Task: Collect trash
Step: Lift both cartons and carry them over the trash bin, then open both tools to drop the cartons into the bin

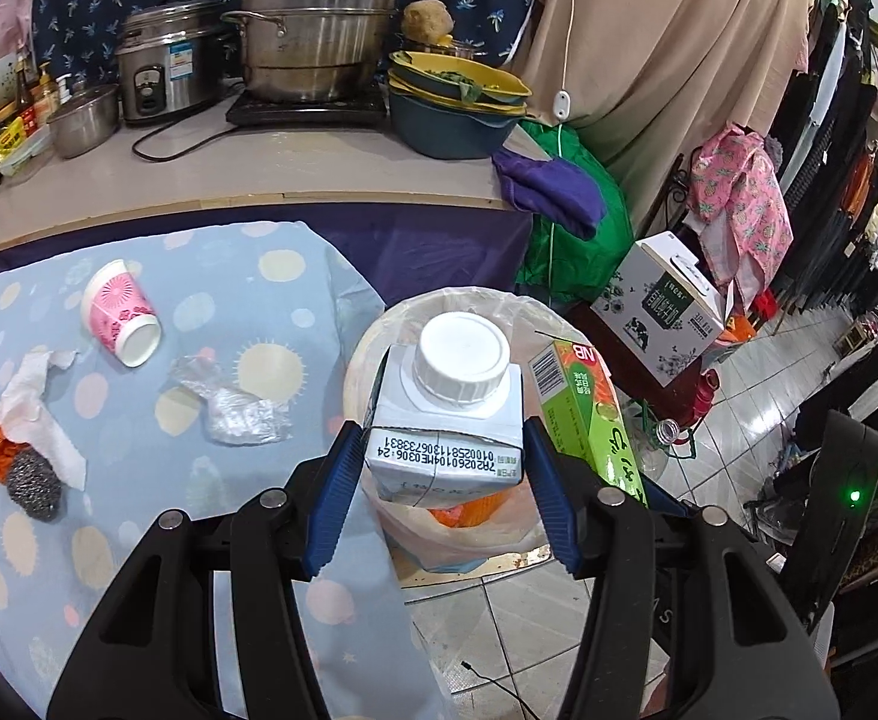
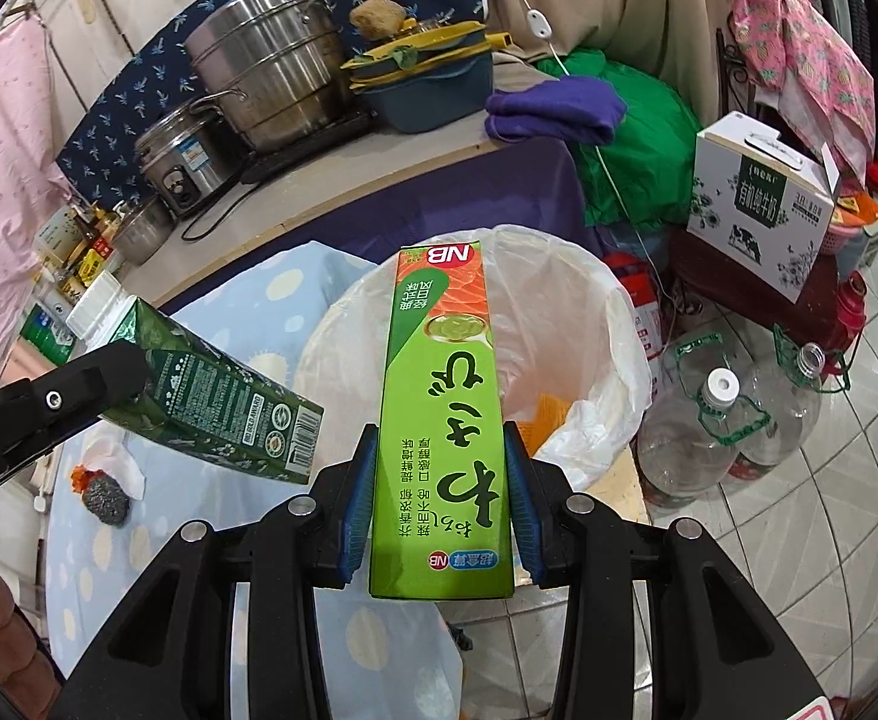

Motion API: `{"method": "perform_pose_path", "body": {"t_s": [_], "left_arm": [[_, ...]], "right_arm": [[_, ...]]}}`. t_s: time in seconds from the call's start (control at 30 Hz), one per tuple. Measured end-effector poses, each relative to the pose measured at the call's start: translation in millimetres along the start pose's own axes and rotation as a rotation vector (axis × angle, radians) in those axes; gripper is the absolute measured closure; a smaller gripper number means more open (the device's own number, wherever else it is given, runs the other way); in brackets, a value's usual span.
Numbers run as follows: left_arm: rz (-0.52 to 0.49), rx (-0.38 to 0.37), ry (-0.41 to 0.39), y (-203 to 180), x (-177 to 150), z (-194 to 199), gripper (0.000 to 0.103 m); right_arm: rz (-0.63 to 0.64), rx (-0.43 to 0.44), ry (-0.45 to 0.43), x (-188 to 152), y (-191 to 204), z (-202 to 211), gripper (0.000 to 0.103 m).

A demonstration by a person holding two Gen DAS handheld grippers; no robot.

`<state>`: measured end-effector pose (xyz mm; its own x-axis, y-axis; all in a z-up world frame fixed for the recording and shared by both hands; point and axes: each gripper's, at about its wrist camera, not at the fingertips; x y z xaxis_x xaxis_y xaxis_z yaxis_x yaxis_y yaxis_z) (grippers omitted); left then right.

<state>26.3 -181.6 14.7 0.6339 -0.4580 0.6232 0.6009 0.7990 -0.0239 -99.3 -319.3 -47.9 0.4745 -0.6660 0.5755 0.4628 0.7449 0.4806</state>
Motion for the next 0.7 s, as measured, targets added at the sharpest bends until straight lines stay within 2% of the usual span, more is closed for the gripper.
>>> {"method": "perform_pose_path", "body": {"t_s": [0.7], "left_arm": [[-0.027, 0.015, 0.067, -22, 5, -56, 0.051]], "right_arm": [[-0.043, -0.046, 0.076, 14, -21, -30, 0.065]]}}
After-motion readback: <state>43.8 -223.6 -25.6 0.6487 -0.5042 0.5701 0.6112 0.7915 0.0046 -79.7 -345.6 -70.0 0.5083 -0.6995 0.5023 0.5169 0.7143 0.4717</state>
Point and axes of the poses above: each gripper's, at about its wrist camera, not at the fingertips, and z roughly against the way its jaws point, y to its left, x to its top, and after that the axes turned 14 degrees about x, right-handed
